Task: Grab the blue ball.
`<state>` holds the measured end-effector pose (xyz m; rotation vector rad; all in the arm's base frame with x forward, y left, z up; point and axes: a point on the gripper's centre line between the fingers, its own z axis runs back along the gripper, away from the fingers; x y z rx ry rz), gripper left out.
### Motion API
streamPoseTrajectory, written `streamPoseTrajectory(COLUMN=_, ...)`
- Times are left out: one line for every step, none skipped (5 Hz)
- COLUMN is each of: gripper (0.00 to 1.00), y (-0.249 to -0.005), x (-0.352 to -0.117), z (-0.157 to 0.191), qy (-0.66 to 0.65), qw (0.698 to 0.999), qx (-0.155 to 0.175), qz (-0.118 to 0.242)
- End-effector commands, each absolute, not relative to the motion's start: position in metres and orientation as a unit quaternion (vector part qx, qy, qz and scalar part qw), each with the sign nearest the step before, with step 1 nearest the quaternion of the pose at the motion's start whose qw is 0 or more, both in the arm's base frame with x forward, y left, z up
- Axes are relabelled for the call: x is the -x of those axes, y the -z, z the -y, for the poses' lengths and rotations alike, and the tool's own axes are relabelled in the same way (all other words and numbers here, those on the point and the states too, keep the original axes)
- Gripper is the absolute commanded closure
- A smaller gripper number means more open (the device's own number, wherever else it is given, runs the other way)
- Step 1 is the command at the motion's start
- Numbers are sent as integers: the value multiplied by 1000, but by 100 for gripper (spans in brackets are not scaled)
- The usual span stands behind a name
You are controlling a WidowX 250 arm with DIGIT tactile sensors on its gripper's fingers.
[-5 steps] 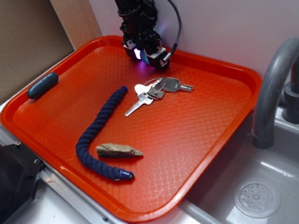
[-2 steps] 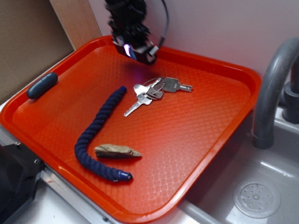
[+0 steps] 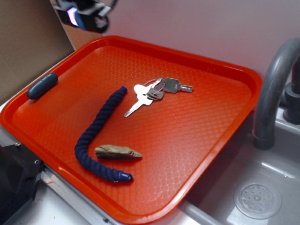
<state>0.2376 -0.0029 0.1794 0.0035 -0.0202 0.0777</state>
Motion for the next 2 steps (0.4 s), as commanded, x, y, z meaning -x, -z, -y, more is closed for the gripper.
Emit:
streamPoseTrajectory(gripper=100, y=-231, x=-216, z=26, qy=-20, qw=999, qx=-23, qz=30)
streamPoseTrajectory(gripper=100, y=-216, x=-223, z=26, qy=-25, qw=997, qx=-68, qz=15)
